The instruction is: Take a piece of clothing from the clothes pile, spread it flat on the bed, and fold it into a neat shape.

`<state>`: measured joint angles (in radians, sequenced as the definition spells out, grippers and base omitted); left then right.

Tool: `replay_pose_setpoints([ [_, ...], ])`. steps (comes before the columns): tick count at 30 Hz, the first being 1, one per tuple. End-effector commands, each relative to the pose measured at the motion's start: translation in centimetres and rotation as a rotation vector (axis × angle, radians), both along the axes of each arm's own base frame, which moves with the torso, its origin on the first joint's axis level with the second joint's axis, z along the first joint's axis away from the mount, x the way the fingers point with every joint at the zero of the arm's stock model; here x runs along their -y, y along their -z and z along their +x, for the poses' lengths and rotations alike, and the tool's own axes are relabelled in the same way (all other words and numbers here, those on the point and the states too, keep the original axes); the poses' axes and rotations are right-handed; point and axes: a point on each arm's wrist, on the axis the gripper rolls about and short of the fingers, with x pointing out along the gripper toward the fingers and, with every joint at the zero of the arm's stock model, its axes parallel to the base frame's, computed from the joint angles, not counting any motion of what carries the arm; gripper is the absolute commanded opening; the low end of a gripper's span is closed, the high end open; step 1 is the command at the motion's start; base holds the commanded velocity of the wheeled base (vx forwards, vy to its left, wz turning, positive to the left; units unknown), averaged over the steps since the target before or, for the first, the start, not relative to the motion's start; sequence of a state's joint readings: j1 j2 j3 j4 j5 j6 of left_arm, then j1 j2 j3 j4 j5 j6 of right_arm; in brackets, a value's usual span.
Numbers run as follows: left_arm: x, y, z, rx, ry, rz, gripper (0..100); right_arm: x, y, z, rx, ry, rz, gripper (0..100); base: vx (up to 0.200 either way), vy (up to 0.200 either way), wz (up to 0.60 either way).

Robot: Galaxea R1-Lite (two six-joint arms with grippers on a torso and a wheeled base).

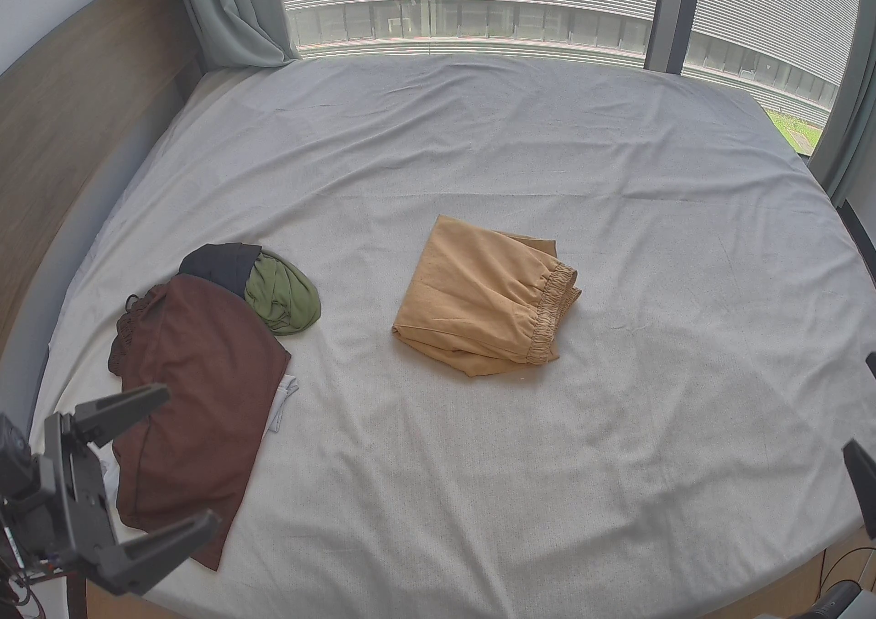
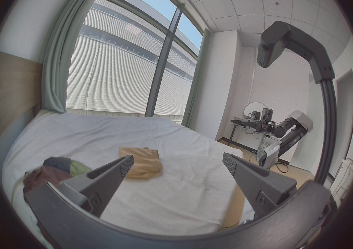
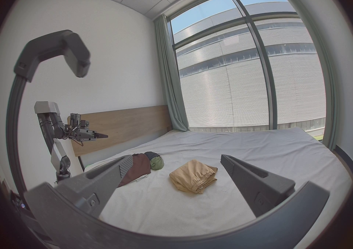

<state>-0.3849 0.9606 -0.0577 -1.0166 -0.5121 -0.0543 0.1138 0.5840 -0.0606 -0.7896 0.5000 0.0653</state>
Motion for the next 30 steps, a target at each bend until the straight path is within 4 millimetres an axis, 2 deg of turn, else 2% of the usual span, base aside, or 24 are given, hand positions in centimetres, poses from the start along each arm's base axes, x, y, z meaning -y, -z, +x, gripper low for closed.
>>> replay_pose_setpoints([
  [1,-3.7,3.2,-9.3,0.046,-0.143,-0.052,100,0.8,5.4,-5.6,0.033,0.100,0.024,100,0.000,0.000,0.00],
  [2,-3.8,3.5,-9.5,0.045,-0.156,-0.051,100,0.8,5.5,-5.6,0.023,0.126,0.028,100,0.000,0.000,0.00],
  [5,-4.0,5.0,-10.8,0.057,-0.216,-0.056,100,1.3,6.6,-5.1,-0.083,0.369,0.028,100,0.000,0.000,0.00],
  [6,-4.0,5.0,-10.8,0.059,-0.218,-0.056,100,1.3,6.6,-5.1,-0.087,0.379,0.025,100,0.000,0.000,0.00],
  [8,-4.1,5.6,-10.6,0.048,-0.291,-0.065,100,1.6,7.6,-4.9,-0.166,0.518,-0.025,100,0.000,0.000,0.00],
  [11,-4.2,6.3,-10.3,0.024,-0.383,-0.069,100,1.6,8.2,-5.0,-0.208,0.570,-0.026,100,0.000,0.000,0.00],
  [12,-4.2,6.7,-10.2,-0.014,-0.436,-0.052,100,1.4,9.5,-5.6,-0.251,0.614,-0.054,100,0.000,0.000,0.00],
  [19,-4.5,8.2,-9.9,-0.133,-0.654,0.005,100,1.4,9.4,-5.6,-0.244,0.589,-0.037,100,0.000,0.000,0.00],
  [22,-4.4,8.2,-10.0,-0.116,-0.752,0.010,100,1.4,9.4,-5.6,-0.252,0.598,-0.012,100,0.000,0.000,0.00],
  [23,-4.3,8.5,-10.6,-0.061,-0.816,-0.001,100,1.5,9.4,-5.6,-0.252,0.604,-0.012,100,0.000,0.000,0.00],
  [30,-4.4,8.6,-10.6,-0.049,-0.824,0.004,100,1.4,9.4,-5.6,-0.251,0.605,-0.018,100,0.000,0.000,0.00],
])
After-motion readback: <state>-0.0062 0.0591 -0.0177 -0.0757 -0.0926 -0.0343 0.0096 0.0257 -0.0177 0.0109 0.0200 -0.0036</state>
